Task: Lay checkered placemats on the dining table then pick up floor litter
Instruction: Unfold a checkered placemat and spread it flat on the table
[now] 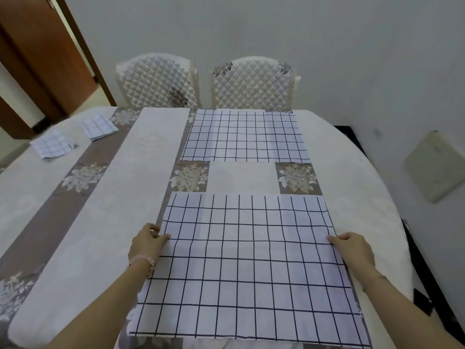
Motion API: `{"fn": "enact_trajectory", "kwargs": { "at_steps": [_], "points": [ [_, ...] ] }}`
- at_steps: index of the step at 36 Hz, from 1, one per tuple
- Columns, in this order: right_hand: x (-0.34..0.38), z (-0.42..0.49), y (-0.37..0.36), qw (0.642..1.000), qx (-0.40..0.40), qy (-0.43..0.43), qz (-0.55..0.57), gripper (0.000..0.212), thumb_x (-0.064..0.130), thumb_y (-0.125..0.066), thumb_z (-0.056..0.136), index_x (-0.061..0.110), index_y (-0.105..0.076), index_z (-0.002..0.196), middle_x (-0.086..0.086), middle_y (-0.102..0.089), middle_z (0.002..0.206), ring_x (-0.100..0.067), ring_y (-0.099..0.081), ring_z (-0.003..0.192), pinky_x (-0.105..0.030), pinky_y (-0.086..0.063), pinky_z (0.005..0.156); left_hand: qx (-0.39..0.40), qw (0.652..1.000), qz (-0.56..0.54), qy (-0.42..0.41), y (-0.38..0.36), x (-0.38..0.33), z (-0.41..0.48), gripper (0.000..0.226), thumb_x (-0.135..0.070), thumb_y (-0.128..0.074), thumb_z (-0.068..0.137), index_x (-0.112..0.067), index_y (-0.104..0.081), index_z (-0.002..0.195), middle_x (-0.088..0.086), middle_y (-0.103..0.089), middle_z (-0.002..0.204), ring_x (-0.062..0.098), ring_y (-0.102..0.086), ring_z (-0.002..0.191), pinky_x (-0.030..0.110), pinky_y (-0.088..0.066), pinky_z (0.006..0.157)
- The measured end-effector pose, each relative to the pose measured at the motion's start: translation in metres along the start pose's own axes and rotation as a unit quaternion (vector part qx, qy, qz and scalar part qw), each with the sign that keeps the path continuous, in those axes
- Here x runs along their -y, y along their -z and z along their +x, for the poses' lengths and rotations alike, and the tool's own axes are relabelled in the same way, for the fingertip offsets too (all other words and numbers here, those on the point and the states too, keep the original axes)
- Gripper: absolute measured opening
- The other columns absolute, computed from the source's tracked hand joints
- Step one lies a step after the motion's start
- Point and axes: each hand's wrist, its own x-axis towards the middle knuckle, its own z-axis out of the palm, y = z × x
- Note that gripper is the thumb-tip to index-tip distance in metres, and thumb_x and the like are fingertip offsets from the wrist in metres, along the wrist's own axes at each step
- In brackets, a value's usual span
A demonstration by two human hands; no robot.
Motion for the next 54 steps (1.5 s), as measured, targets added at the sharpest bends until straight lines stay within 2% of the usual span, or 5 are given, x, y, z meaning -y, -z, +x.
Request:
{"fn": "enact_trajectory", "kwargs": {
  "at_steps": [14, 19, 31, 41, 54],
  "points": [
    [-0.030, -0.099, -0.033, 0.932, 0.030, 0.316, -0.178, 0.041, 0.021, -0.052, 0.095, 0.013, -0.051, 0.134, -0.005, -0.047, 0.143, -0.022, -0.040, 0.134, -0.030, -0.028, 0.111, 0.008, 0.894, 0.213, -0.395, -0.033, 0.006, -0.065, 0.031, -0.013, -0.070, 0.081, -0.003, -0.067, 0.110, 0.012, -0.067, 0.114, 0.033, -0.063, 0.106, 0.042, -0.049, 0.093],
    [-0.059, -0.113, -0.039, 0.906, 0.089, 0.308, -0.276, 0.083, 0.067, 0.022, 0.077, 0.023, 0.008, 0.146, 0.012, 0.014, 0.152, -0.015, 0.010, 0.146, -0.023, 0.018, 0.113, 0.128, 0.914, 0.261, -0.284, -0.036, 0.026, -0.070, 0.115, -0.084, 0.023, 0.059, -0.026, -0.020, 0.149, -0.010, -0.010, 0.158, 0.012, -0.006, 0.147, 0.033, -0.002, 0.119],
    [-0.078, -0.124, -0.019, 0.901, 0.129, 0.279, -0.306, 0.105, 0.076, 0.034, 0.055, 0.019, 0.016, 0.142, 0.010, 0.023, 0.149, 0.002, 0.020, 0.139, -0.024, 0.012, 0.115, 0.209, 0.882, 0.359, -0.224, -0.018, 0.008, -0.026, 0.112, -0.080, -0.048, 0.068, -0.030, 0.008, 0.150, -0.012, 0.017, 0.157, 0.014, 0.012, 0.147, 0.043, 0.000, 0.120],
    [-0.051, -0.121, -0.005, 0.918, 0.069, 0.304, -0.246, 0.041, 0.030, -0.047, 0.095, 0.025, -0.049, 0.136, 0.008, -0.048, 0.141, -0.009, -0.042, 0.131, -0.022, -0.031, 0.108, 0.150, 0.874, 0.344, -0.308, -0.026, 0.014, -0.066, 0.074, -0.053, -0.043, 0.091, -0.028, -0.008, 0.150, -0.007, 0.001, 0.160, 0.017, 0.005, 0.148, 0.039, 0.001, 0.119],
    [-0.001, -0.054, -0.014, 0.899, 0.135, 0.276, -0.313, 0.052, 0.026, -0.028, 0.102, 0.019, -0.014, 0.152, 0.002, -0.009, 0.161, -0.017, -0.014, 0.147, -0.035, -0.020, 0.118, 0.178, 0.802, 0.371, -0.433, 0.009, 0.064, -0.163, 0.044, -0.052, -0.034, 0.094, -0.033, -0.072, 0.104, -0.015, -0.068, 0.115, 0.002, -0.067, 0.100, 0.014, -0.054, 0.074]
  ]
}}
